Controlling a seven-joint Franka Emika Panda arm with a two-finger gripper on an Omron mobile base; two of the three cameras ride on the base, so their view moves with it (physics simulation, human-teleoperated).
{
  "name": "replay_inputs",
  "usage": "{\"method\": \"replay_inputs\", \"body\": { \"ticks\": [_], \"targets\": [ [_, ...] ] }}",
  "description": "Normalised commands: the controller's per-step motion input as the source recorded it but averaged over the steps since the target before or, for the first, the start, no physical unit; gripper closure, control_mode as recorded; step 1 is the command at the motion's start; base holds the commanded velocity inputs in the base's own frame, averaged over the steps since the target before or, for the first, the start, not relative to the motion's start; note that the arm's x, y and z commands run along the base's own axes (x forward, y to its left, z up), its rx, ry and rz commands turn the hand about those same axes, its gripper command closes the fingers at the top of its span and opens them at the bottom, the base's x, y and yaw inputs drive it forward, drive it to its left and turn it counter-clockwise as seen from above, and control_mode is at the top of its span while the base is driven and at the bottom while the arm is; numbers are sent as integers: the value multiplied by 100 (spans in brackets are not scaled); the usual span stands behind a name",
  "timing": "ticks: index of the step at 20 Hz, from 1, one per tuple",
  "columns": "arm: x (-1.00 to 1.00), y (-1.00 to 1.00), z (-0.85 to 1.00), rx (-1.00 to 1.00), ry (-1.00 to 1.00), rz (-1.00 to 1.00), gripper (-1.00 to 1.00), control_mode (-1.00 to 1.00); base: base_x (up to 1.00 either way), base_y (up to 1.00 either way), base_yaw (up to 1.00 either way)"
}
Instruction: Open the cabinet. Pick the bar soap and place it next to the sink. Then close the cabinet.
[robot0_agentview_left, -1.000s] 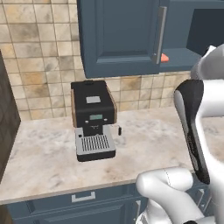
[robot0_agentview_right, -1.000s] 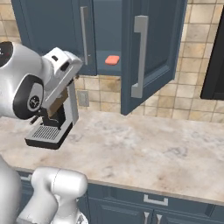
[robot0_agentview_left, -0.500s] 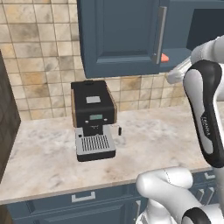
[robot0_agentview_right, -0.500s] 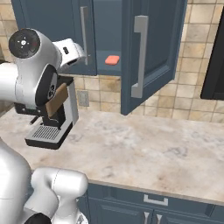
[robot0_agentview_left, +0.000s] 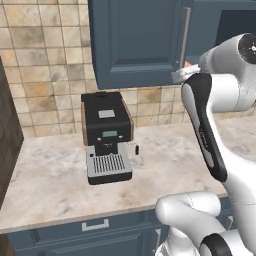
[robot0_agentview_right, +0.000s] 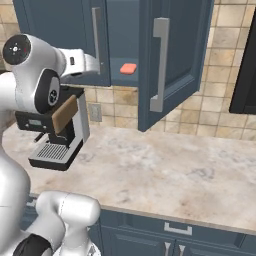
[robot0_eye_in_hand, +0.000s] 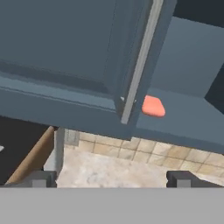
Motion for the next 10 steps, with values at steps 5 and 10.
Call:
{"method": "replay_inputs", "body": {
  "ticks": [5,10],
  "targets": [
    [87,-1,0,19,0,-7,-100,-100,0,0,0],
    [78,-4,0,16,-4,-1,-100,-100,0,0,0]
  ]
}}
